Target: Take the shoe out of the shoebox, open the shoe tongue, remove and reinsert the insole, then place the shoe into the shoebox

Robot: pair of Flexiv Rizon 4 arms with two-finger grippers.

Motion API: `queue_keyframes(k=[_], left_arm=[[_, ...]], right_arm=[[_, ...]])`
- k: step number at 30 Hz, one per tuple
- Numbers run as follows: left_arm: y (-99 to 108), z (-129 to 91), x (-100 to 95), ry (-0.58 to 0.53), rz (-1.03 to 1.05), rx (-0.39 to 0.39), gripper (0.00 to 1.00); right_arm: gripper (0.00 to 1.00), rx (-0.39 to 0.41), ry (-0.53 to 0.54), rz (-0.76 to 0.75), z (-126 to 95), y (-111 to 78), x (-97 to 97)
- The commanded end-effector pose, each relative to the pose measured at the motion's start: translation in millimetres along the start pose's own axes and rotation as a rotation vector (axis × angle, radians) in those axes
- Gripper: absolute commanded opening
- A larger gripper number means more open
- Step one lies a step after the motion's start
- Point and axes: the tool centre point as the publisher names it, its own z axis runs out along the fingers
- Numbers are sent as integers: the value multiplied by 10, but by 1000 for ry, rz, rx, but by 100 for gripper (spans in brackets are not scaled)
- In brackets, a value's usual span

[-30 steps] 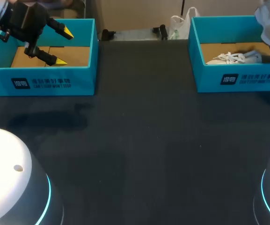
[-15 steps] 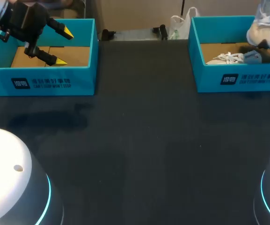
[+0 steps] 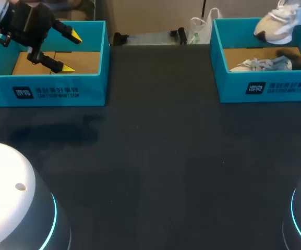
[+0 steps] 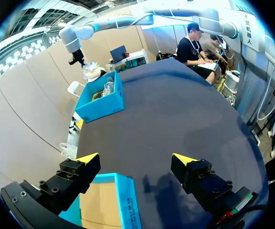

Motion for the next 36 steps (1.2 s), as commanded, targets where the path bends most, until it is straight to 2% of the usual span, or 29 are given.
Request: queue_keyframes(k=[1,16,18,26,36], left_arm=[[-3,-1,-1,1,0,-3,100],[-3,-1,-1,1,0,-3,100],[-3,-1,-1,1,0,-3,100],[-3,-1,-1,1,0,-3,100],[-3,-1,-1,1,0,-3,100]], right_arm=[[0,30,14,255,-21,21,-14],[0,30,14,255,-21,21,-14],[0,37,44,330,27,6,18],[0,88,-43,552,76,-111,50],[0,127,-59,667,139,-159,151]])
